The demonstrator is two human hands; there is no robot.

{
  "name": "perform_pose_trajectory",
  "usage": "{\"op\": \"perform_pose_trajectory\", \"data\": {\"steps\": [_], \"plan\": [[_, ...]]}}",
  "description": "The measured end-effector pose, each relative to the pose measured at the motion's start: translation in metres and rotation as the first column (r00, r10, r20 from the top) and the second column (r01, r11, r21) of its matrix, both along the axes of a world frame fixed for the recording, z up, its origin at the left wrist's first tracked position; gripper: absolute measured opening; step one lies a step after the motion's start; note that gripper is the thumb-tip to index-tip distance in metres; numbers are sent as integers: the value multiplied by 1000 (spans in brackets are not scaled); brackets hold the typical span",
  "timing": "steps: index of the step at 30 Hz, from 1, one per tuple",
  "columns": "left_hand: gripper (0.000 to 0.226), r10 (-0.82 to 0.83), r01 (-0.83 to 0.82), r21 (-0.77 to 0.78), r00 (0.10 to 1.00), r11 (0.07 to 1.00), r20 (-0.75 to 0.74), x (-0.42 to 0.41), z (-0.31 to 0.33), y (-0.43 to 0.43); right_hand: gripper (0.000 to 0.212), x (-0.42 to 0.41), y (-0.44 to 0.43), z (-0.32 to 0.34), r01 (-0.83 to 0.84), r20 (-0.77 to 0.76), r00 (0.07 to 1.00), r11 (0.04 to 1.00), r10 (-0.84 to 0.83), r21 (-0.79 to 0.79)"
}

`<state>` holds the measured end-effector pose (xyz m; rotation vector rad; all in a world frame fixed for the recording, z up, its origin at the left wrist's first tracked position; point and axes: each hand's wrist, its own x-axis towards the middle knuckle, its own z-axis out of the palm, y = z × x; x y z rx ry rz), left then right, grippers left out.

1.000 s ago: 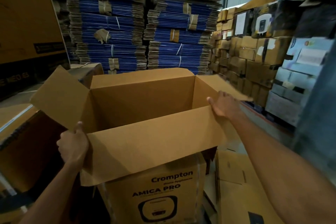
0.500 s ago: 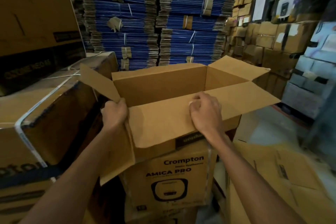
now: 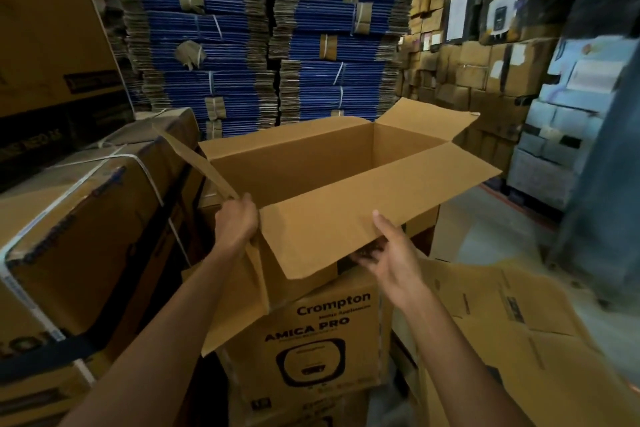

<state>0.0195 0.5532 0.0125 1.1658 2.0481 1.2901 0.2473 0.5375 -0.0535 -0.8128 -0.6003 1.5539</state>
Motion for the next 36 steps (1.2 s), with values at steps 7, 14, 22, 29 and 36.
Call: {"op": "perform_pose_trajectory", "data": {"steps": [7, 14, 22, 29, 36], "plan": [[30, -138, 147, 45, 977, 988, -163, 5, -5, -12, 12, -11, 29, 70, 63, 81, 993, 974, -82, 219], [34, -290, 283, 133, 956, 950, 37, 5, 14, -29, 29, -28, 47, 132, -116, 211, 976, 950, 55, 289], [69, -542, 442, 314, 691, 840, 479, 25, 0, -74, 47, -69, 53, 163, -302, 522, 833, 940, 181, 156], [36, -254, 168, 203, 798, 965, 547, 27, 4, -58, 92, -87, 64, 153, -414, 549, 779, 906, 302, 90], [20, -268, 60, 328, 722, 943, 638, 32, 25, -41, 34, -77, 6, 143, -323, 633, 774, 858, -3, 399]]}}
